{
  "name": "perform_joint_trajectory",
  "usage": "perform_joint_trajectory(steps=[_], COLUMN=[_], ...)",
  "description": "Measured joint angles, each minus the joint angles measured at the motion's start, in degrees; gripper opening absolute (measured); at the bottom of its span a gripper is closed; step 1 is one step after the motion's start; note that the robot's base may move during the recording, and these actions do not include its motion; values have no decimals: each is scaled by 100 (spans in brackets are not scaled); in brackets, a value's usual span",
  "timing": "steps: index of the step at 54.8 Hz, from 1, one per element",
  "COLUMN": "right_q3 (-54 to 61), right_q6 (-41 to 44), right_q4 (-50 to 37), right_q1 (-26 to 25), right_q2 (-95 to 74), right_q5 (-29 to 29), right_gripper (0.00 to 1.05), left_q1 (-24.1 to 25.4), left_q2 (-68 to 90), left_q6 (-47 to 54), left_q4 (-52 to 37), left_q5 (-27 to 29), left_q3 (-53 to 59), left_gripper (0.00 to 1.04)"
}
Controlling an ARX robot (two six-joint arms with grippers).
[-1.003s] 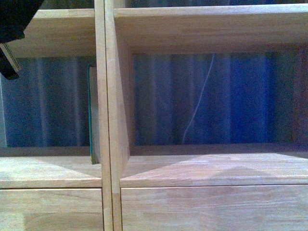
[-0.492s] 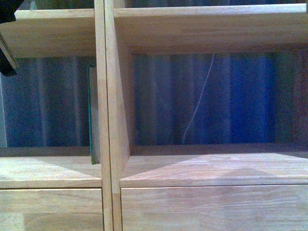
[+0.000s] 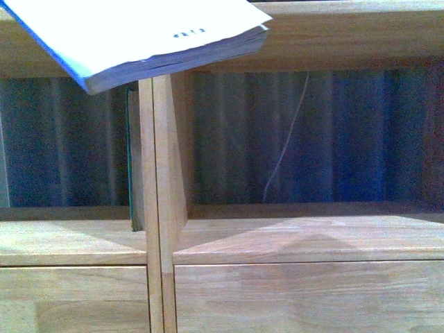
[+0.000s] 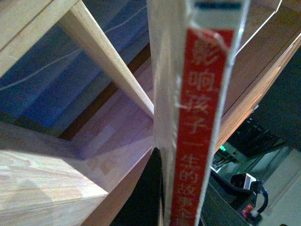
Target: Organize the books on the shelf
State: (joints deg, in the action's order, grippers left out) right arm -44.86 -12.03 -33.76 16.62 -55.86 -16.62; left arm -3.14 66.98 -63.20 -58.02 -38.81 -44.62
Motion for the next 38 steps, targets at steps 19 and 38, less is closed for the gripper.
perform_joint_trajectory(steps=[19, 38], right_q3=[800, 1539], right_q6=[1038, 706], right_q4=[-612, -404], right_q1=[-1349, -1650], right_q2=[127, 673], right_q5=[466, 289], right_gripper=[98, 98], left_q1=[1062, 2111], left_q2=[-743, -1064], left_q6=[2286, 4988], left_q4=[1561, 1447], left_q5=[-291, -179], left_q3=[-107, 435], left_gripper=[7, 7])
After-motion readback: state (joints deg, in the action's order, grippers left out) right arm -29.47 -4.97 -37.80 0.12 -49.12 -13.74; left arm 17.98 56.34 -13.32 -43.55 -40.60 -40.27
